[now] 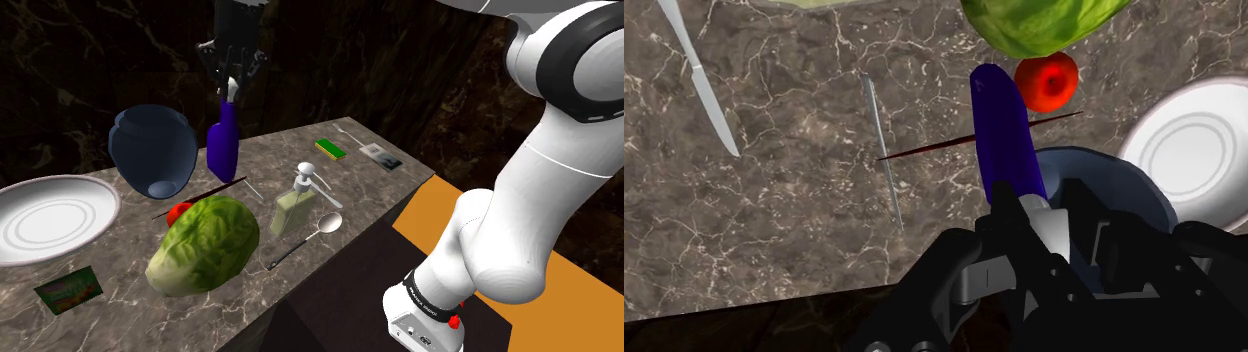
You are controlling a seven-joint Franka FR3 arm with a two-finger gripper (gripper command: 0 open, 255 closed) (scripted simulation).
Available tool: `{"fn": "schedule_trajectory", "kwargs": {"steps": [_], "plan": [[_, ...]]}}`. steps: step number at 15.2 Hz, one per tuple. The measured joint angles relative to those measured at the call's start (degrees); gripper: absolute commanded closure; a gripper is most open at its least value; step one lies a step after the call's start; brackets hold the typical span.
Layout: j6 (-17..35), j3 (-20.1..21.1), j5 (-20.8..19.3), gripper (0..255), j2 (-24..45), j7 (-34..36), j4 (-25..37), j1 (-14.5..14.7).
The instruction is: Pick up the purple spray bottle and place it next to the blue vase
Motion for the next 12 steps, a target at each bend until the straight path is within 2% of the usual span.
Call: {"fn": "schedule_trajectory", "kwargs": {"steps": [12], "plan": [[9.2,0.0,0.1,255,0.1,-0.2,-9.1,0.1]]}}
